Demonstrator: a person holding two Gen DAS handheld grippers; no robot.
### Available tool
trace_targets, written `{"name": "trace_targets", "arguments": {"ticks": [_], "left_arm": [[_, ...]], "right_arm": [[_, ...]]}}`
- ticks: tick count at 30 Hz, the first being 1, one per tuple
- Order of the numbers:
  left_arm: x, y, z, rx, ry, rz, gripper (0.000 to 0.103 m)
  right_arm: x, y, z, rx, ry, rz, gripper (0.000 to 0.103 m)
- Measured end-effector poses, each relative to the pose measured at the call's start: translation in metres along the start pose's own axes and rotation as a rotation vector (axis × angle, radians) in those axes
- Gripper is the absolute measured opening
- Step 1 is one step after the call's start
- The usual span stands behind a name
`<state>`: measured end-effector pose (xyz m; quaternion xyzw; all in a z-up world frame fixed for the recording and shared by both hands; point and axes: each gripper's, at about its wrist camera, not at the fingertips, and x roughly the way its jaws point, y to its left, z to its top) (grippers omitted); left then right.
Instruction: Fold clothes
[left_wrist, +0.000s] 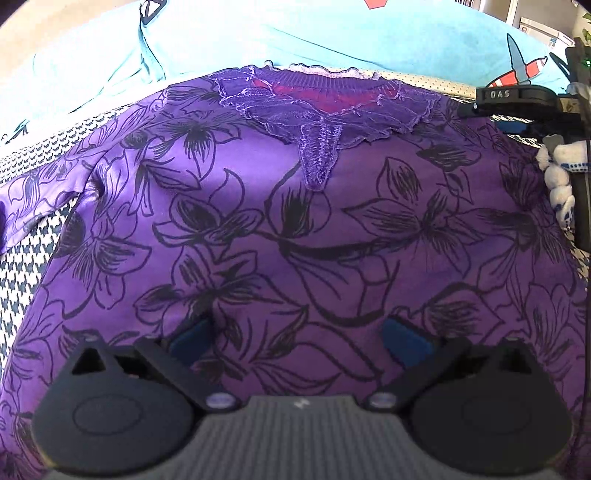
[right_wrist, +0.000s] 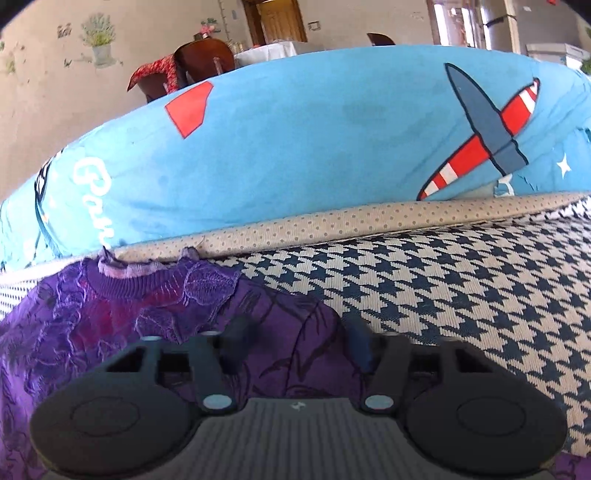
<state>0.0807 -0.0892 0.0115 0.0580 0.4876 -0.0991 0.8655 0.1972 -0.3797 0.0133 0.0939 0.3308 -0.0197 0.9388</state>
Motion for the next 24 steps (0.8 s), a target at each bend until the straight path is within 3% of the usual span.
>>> {"name": "trace_targets", "arguments": {"ticks": [1, 4, 9, 12, 16, 20, 24], "left_arm": [[0.000, 0.000, 0.000, -0.001, -0.001, 0.000, 0.103], [0.000, -0.001, 0.000, -0.001, -0.006, 0.002, 0.103], [-0.002, -0.003, 0.003, 0.001, -0.023, -0.022, 0.103], [-0.002, -0.006, 0.004, 0.007, -0.038, -0.047, 0.103], [0.002, -0.012, 0.000, 0.044, -0.037, -0.031, 0.103], [0.003, -0.013, -0.002, 0.072, -0.056, -0.044, 0.103], [0.004, -0.016, -0.002, 0.068, -0.062, -0.049, 0.103]], "right_arm": [[0.000, 0.000, 0.000, -0.007, 0.002, -0.009, 0.026], [-0.001, 0.001, 0.003, -0.016, -0.015, -0.018, 0.011], [-0.010, 0.007, 0.015, -0.013, -0.121, -0.061, 0.007], [-0.013, 0.011, 0.026, 0.029, -0.192, -0.074, 0.007], [0.014, 0.008, 0.018, 0.088, -0.067, -0.122, 0.009], [0.004, -0.002, 0.017, 0.157, -0.099, -0.123, 0.028], [-0.021, -0.007, 0.018, 0.213, -0.123, -0.108, 0.039]]}}
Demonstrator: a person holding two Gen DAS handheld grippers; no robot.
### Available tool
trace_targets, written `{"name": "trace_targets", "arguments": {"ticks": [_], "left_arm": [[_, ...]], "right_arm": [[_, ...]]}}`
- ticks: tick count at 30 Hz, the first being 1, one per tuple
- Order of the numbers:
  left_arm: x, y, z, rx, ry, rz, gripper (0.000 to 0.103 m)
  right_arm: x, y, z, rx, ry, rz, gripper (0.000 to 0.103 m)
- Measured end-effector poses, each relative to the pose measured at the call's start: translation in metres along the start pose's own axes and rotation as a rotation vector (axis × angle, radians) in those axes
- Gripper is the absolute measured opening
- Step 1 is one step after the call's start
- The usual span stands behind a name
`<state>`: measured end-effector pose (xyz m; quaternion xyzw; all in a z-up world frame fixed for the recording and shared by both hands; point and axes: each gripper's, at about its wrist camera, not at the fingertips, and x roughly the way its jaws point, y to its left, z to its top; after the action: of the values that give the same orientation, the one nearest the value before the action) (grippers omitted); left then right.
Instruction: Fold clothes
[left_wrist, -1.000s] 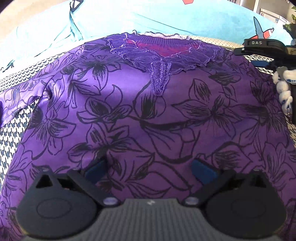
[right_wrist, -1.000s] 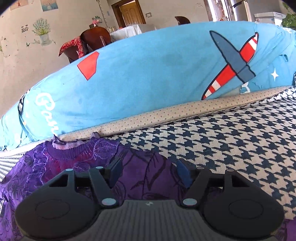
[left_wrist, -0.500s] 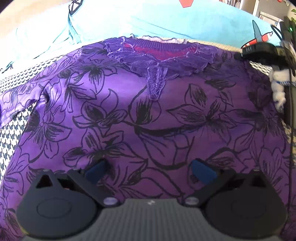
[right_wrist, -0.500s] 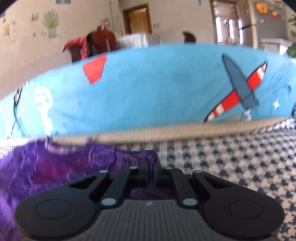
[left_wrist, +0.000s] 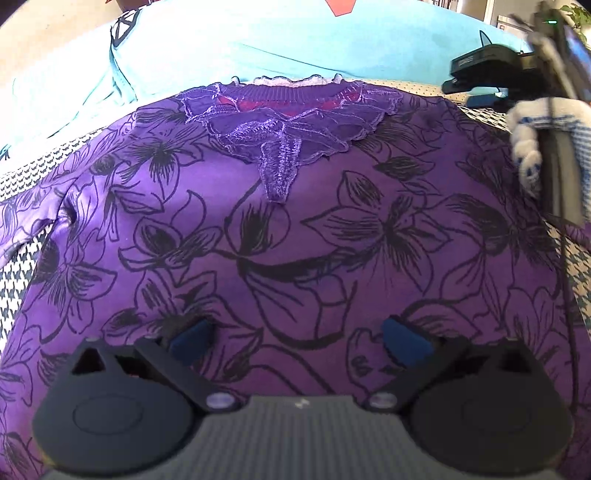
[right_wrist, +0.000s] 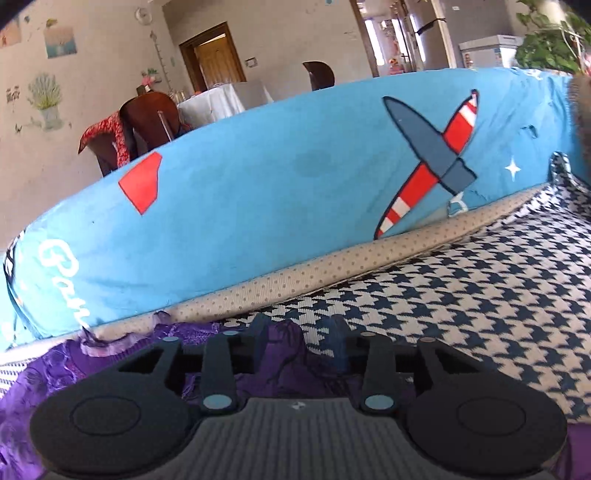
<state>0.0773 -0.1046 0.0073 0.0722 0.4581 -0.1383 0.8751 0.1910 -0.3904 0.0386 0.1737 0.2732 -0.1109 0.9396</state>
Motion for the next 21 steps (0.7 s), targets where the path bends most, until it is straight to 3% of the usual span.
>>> {"name": "trace_targets", "arguments": {"ticks": [11, 21], "left_arm": [[0.000, -0.004, -0.007, 0.014, -0.037, 0.018, 0.103], [-0.004, -0.005, -0.012, 0.019, -0.045, 0.011, 0.103]], "right_arm": [[-0.076, 0.000, -0.024, -0.105, 0.040, 0.014, 0.046], [-0.162, -0.049, -0.042, -0.040, 0.010, -0.064, 0.049]]}}
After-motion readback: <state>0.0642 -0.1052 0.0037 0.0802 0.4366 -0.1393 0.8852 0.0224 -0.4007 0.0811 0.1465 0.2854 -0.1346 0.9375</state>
